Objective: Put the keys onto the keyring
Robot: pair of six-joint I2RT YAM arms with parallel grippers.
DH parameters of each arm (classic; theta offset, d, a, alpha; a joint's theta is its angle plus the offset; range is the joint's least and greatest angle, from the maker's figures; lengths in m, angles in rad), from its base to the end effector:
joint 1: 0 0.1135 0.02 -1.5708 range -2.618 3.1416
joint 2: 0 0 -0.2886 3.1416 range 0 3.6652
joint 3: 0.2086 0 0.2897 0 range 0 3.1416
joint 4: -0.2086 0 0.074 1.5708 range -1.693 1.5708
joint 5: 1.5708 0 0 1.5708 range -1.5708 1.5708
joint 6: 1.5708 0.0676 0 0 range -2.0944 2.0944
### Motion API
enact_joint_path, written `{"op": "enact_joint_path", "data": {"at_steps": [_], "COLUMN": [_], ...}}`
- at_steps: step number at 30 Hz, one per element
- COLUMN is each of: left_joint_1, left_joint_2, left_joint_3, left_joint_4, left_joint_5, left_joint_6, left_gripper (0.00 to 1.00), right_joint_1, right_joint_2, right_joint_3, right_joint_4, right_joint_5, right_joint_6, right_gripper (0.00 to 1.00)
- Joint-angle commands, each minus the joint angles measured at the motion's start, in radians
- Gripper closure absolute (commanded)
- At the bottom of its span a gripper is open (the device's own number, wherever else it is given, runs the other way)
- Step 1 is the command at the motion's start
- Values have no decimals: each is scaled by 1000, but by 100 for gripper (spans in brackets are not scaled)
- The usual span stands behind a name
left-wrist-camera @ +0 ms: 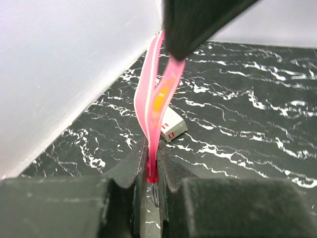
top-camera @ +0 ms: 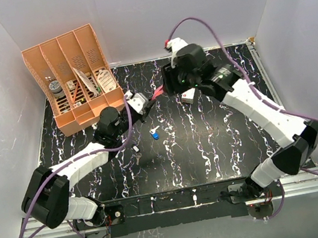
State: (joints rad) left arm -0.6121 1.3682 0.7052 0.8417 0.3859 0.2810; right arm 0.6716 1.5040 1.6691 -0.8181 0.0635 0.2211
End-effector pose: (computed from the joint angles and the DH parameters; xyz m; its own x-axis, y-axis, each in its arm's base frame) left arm 0.2773 -0.2258 0.2933 0.3715 0.0531 -0.9269 0.7624 0.5524 0.3372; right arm 0.3023 0.2348 0.4213 -0.5916 -0.1906 -0.7834 -0.4631 0.8757 0.1366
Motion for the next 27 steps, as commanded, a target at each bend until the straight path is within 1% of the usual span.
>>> {"op": "enact_joint_path", "data": {"at_steps": [1, 5, 8, 9, 11, 14, 17, 20, 24, 27], "left_joint_1": [-5, -5, -3, -3, -3, -3, -3, -3, -3, -3], "left_joint_2": [-71, -135, -187, -203, -230, -259, -272, -274, -278, -272], "left_joint_3": [-8, -34, -66, -70, -75, -102, -117, -106, -77, -67], "left_joint_4": [82, 83, 117, 115, 108, 159, 200, 185, 108, 96], "left_joint_5": [-190, -372, -472, -530, -582, -601, -614, -608, -618, -586], "left_joint_6": [-199, -321, -428, -479, -561, -649, -731, -774, -841, -867], "left_gripper": [100, 100, 100, 100, 100, 100, 100, 100, 100, 100], "right_joint_1": [-68, -92, -95, -95, -95, -96, -96, -97, -97, -96], "right_joint_2": [-120, -185, -211, -217, -229, -245, -227, -183, -147, -128], "right_joint_3": [-50, -165, -261, -311, -383, -503, -559, -550, -552, -568], "right_joint_4": [212, 345, 445, 491, 582, 766, 890, 930, 1020, 1079], "right_joint_5": [-24, -44, -74, -89, -127, -188, -247, -293, -350, -372], "right_joint_6": [23, 42, 54, 62, 92, 164, 247, 292, 362, 396], "right_gripper": [50, 45, 44, 44, 44, 46, 48, 50, 51, 52]}}
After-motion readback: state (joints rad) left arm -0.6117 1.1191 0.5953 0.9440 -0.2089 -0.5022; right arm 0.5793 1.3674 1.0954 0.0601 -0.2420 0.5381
